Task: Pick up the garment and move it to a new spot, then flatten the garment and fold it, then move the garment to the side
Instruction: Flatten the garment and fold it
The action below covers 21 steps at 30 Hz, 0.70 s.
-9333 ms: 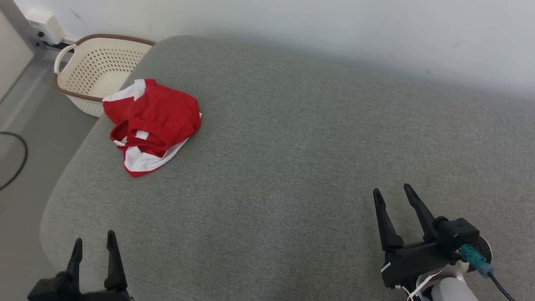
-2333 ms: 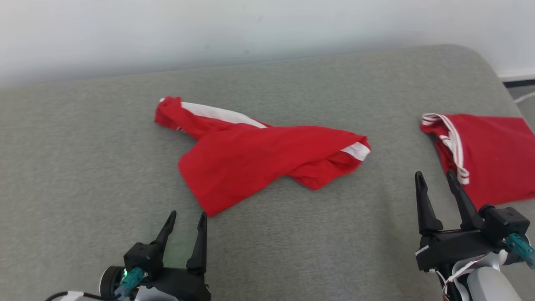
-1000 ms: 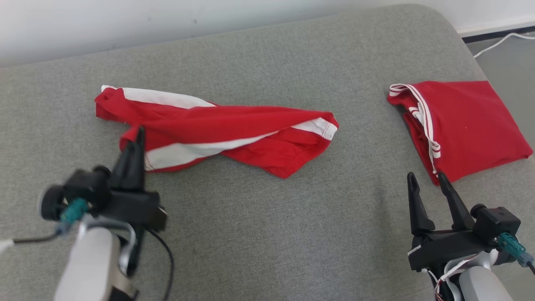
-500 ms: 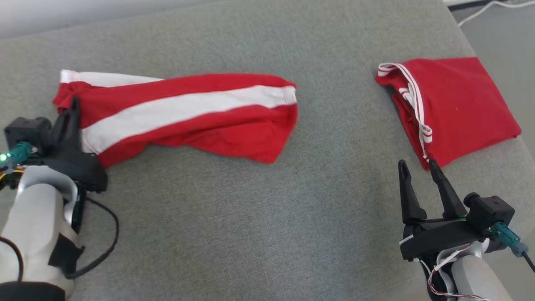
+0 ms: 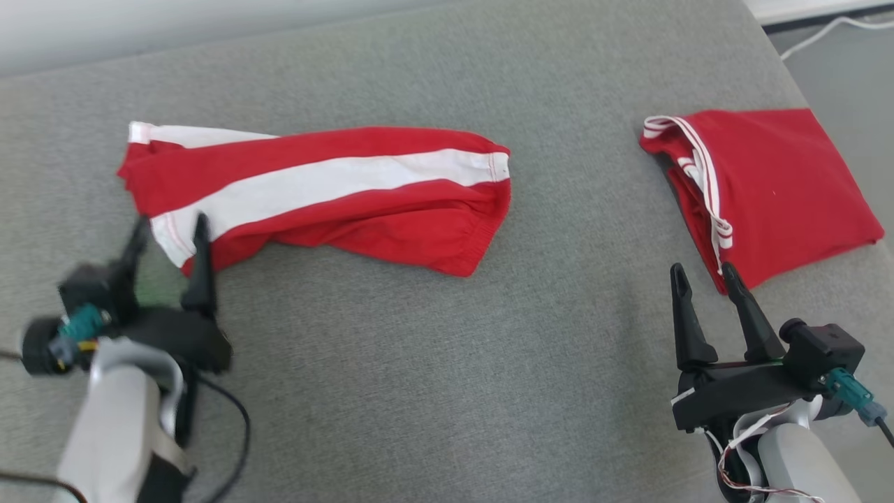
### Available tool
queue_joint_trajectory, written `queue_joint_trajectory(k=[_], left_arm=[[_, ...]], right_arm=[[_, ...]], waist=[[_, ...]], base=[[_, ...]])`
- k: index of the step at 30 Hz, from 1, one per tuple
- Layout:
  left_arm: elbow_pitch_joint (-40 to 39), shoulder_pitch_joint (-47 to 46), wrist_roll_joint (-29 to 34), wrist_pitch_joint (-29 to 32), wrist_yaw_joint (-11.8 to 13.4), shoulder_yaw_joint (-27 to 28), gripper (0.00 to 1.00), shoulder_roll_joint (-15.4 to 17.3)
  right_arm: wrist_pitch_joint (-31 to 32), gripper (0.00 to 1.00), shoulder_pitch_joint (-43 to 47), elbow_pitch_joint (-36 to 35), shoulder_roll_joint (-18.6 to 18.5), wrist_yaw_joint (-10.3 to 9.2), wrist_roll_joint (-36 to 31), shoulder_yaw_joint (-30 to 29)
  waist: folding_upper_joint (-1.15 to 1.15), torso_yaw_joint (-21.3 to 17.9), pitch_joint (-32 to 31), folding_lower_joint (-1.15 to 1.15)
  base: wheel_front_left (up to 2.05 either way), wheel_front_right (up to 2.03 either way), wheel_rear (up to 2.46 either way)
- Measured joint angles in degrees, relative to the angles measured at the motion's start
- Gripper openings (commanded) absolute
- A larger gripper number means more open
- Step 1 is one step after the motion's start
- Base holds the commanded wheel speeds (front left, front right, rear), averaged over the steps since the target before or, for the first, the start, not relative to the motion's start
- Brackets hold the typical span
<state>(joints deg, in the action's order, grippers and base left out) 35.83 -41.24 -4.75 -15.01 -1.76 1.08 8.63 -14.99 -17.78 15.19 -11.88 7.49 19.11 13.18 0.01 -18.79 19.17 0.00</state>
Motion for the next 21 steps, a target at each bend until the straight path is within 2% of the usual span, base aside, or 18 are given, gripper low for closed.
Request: queue_joint_trajectory(k=[6,9,21], left_arm=[[-4.0,7.1,-1.9,0.0,-1.2,1.7,1.0,-2.7],[-4.3,7.3,-2.4,0.0,-1.2,2.9,1.0,-3.4],[-1.6,6.3,-5.4,0.0,-4.3,5.7,1.0,-4.6]], right_arm=[[0.0,1.0,0.6,0.1,0.0,0.0,0.0,0.8],[0.0,1.0,0.7,0.1,-0.1,0.0,0.0,0.9],[0.0,1.0,0.9,-0.3,-0.3,0.0,0.0,0.7]], waist=[[0.0,1.7,-2.4,-0.01],[0.0,2.0,-3.0,-0.01],[0.0,0.5,-2.4,-0.01]], base=[[0.0,0.0,0.0],[0.0,0.0,0.0],[0.0,0.0,0.0]])
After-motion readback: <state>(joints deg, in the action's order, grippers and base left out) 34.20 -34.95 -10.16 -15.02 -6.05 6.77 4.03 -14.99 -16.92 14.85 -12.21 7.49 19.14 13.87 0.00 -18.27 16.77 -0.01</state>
